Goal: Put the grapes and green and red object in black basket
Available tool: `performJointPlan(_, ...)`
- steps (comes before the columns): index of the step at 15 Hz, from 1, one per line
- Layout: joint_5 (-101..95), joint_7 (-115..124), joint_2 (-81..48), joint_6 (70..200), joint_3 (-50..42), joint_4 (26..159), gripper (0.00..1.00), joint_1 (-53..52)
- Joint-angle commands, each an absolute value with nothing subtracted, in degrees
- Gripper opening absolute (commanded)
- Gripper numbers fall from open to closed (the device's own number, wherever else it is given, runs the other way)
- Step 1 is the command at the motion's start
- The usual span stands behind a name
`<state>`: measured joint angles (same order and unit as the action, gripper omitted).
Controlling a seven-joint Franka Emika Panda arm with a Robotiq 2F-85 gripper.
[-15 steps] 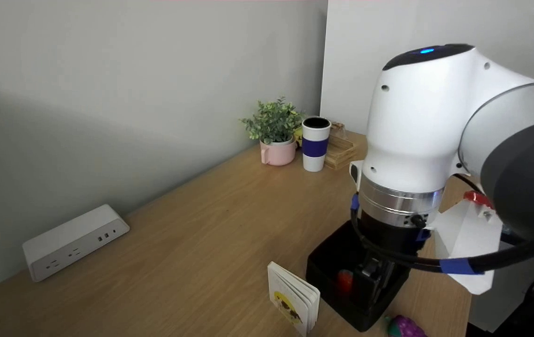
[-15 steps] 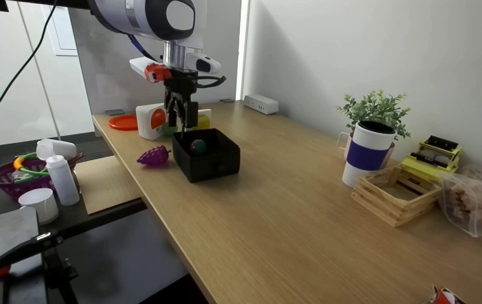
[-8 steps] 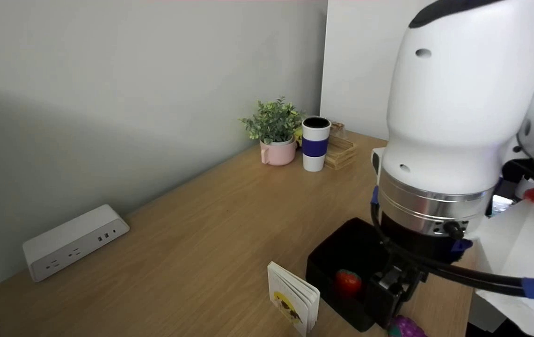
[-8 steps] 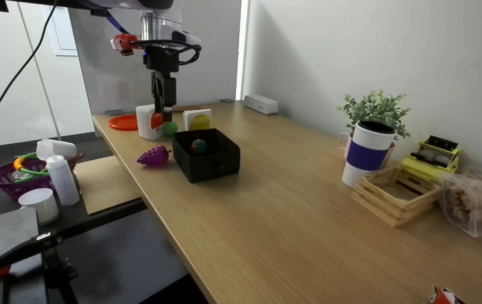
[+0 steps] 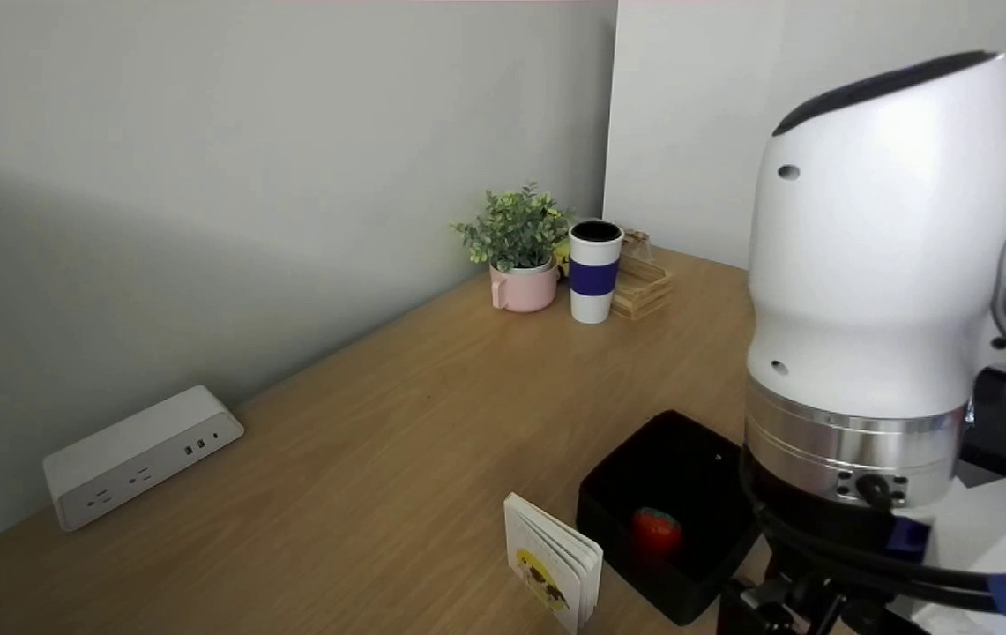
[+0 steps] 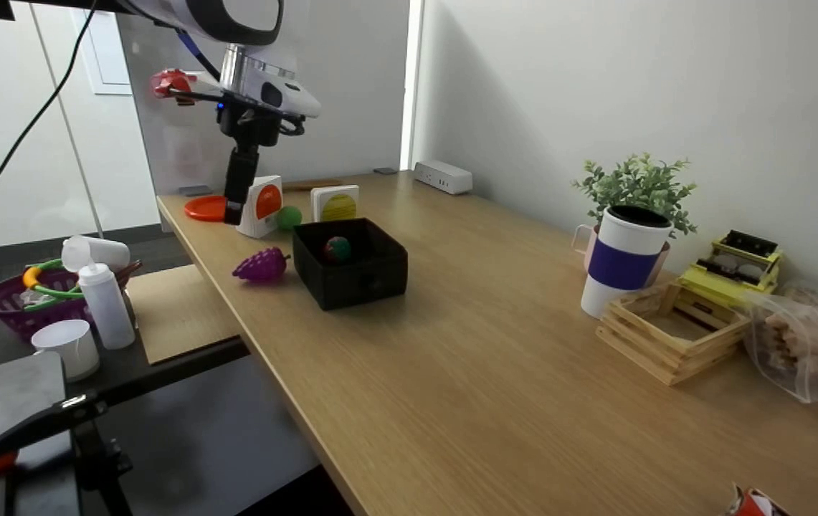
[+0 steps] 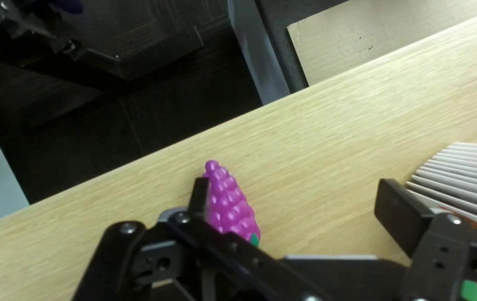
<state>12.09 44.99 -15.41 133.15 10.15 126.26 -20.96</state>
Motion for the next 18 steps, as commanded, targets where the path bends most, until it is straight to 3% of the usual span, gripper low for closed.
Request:
performJointPlan(1,15.67,43.80,-16.07,136.28,11.27,129.27,1.00,-19.19)
performJointPlan(18,13.12,16.26,-24.26,126.73,11.07,123.84,1.00,-16.72)
